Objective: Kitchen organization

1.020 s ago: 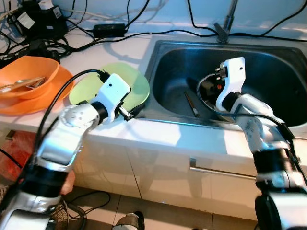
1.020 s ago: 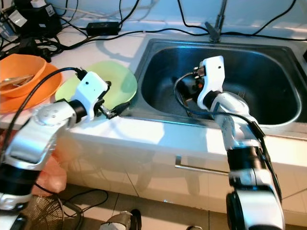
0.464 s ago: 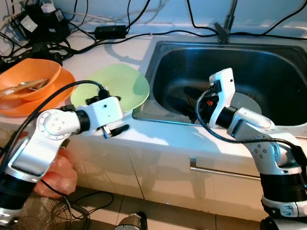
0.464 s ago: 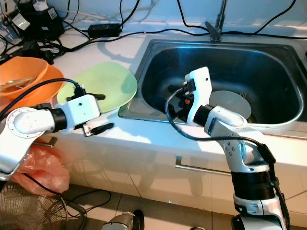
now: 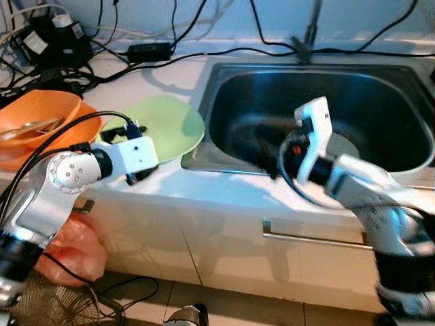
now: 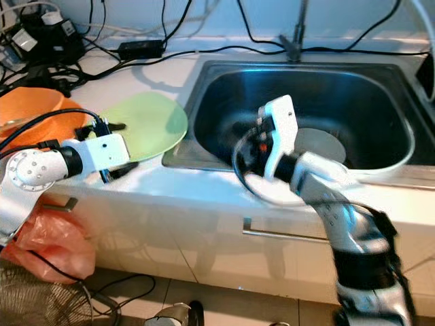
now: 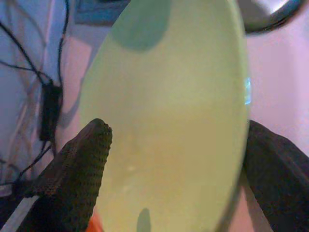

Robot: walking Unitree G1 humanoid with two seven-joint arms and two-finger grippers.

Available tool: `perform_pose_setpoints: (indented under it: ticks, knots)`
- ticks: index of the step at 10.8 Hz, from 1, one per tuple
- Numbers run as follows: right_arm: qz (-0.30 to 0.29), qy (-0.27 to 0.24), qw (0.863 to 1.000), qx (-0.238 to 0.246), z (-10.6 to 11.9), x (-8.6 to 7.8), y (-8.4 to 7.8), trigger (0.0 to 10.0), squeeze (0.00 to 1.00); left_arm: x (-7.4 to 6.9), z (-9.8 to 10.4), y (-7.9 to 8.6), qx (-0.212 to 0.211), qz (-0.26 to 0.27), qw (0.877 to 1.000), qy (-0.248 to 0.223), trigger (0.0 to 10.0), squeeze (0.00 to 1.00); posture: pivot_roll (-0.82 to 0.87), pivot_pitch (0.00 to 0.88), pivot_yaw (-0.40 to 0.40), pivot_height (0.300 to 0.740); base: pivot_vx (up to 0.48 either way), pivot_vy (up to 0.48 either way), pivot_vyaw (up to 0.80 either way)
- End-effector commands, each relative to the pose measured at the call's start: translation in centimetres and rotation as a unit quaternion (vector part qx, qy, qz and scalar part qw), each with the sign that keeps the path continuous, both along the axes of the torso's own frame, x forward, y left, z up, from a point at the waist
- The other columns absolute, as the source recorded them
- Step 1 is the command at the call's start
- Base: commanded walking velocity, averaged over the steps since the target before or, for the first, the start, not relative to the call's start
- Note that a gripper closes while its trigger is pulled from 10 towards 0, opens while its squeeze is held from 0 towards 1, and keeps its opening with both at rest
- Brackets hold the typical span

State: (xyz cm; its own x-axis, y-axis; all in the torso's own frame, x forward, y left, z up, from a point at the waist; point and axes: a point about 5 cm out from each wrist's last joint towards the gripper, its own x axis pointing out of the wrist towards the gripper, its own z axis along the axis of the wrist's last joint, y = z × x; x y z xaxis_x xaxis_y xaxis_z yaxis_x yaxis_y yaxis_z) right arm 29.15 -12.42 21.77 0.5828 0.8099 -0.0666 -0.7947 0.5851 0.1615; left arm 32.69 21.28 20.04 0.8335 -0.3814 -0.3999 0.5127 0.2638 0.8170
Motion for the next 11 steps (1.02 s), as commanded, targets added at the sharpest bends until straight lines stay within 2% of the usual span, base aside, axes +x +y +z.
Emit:
perform_pose_setpoints:
  ticks: [1,3,5,9,10,11]
  knots:
    - [0.039,-0.008,0.999,0.001,0.5,-0.9,0.8,10.0,0.0,0.1,-1.8,0.6,0.017,0.018,0.999,0.026,10.0,0.0,0.14,0.098,0.111,0.74,0.0,0.0,0.0]
    - [0.041,-0.005,0.999,-0.003,0.4,-0.9,0.6,10.0,0.0,0.7,-2.5,0.7,0.021,0.023,0.999,0.026,10.0,0.0,0.14,0.099,0.108,0.74,0.0,0.0,0.0]
    - [0.044,-0.005,0.999,-0.005,0.5,-1.0,0.6,10.0,0.0,0.9,-3.0,0.2,0.033,0.007,0.999,0.03,0.0,0.0,0.14,0.102,0.107,0.74,0.0,0.0,0.0]
    - [0.042,0.002,0.999,-0.01,0.2,-1.3,0.5,10.0,0.0,1.1,-3.2,-0.2,0.023,-0.005,0.999,0.029,0.0,0.0,0.13,0.112,0.11,0.74,0.0,0.0,0.0]
    - [0.041,0.004,0.999,-0.012,0.1,-1.3,0.5,10.0,0.0,1.4,-2.8,-0.4,0.014,-0.003,1.0,0.009,0.0,0.0,0.13,0.115,0.109,0.74,0.0,0.0,0.0]
    - [0.041,0.004,0.999,-0.013,0.1,-1.3,0.4,10.0,0.0,1.4,-2.5,-0.7,0.004,-0.007,1.0,-0.001,0.5,0.0,0.13,0.116,0.109,0.74,0.0,0.0,0.0]
